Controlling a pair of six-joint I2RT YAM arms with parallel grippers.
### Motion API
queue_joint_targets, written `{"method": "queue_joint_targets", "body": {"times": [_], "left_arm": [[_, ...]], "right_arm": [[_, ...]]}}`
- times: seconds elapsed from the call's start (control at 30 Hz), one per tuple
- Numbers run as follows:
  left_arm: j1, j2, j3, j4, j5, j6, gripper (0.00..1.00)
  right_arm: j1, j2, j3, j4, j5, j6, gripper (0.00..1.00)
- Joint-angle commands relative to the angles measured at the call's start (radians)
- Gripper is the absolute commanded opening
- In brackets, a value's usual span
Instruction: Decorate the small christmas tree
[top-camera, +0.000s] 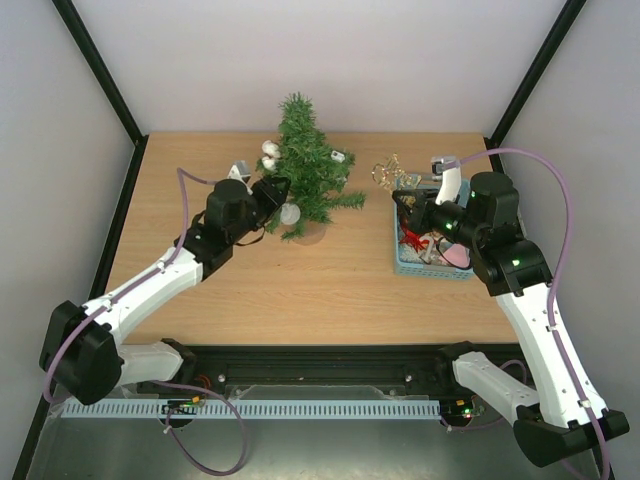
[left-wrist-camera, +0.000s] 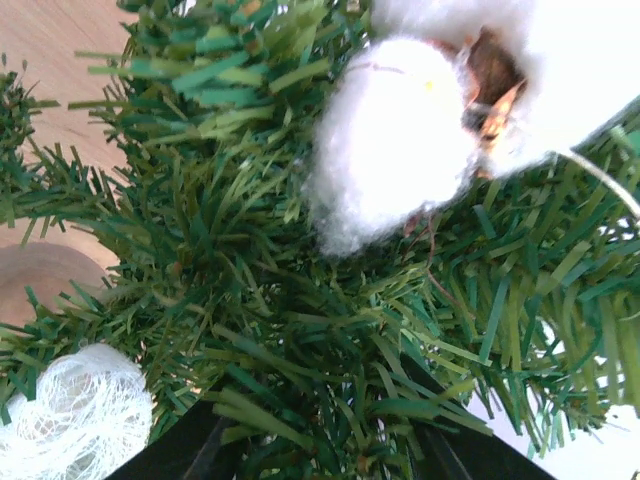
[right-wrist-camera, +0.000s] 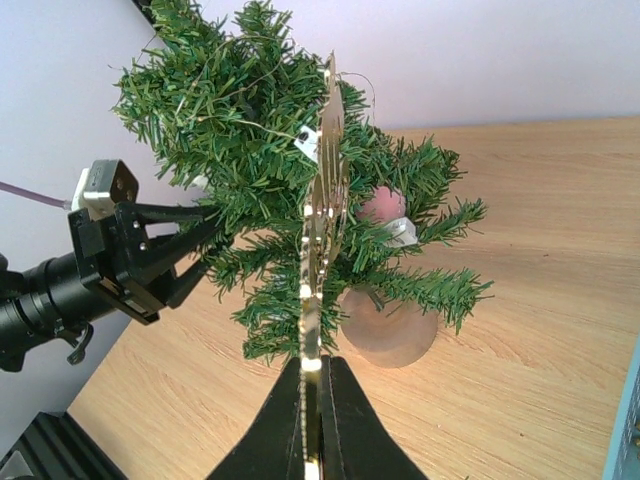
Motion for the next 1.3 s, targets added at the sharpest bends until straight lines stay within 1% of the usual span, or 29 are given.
{"method": "queue_joint_targets", "body": {"times": [0.0,0.3,0.47,0.83,1.1,1.27], "left_arm": [[0.017,0.01,0.053,0.008,0.003,0.041,0.34],[0.064,0.028,0.068,0.008,0.019,0.076,0.34],[0.073,0.044,0.068,0.023,0.025,0.086,0.34],[0.085,0.059,0.072,0.031,0.027,0.097,0.22],[0.125,0.051,0.07,0.022,0.034,0.116,0.2],[0.153,0.064,0.078,0.033,0.053,0.132,0.19]], "right_arm": [[-0.002,-0.009,-0.013,0.004,-0.032,0.003,0.02],[-0.003,0.011,-0.021,0.018,-0.079,0.005,0.01],[-0.002,0.021,-0.022,0.023,-0.095,0.005,0.02],[-0.003,0.027,-0.035,0.033,-0.107,0.005,0.01],[-0.002,0.032,-0.042,0.046,-0.122,0.009,0.01],[-0.003,0.031,-0.057,0.065,-0.16,0.019,0.01]]}}
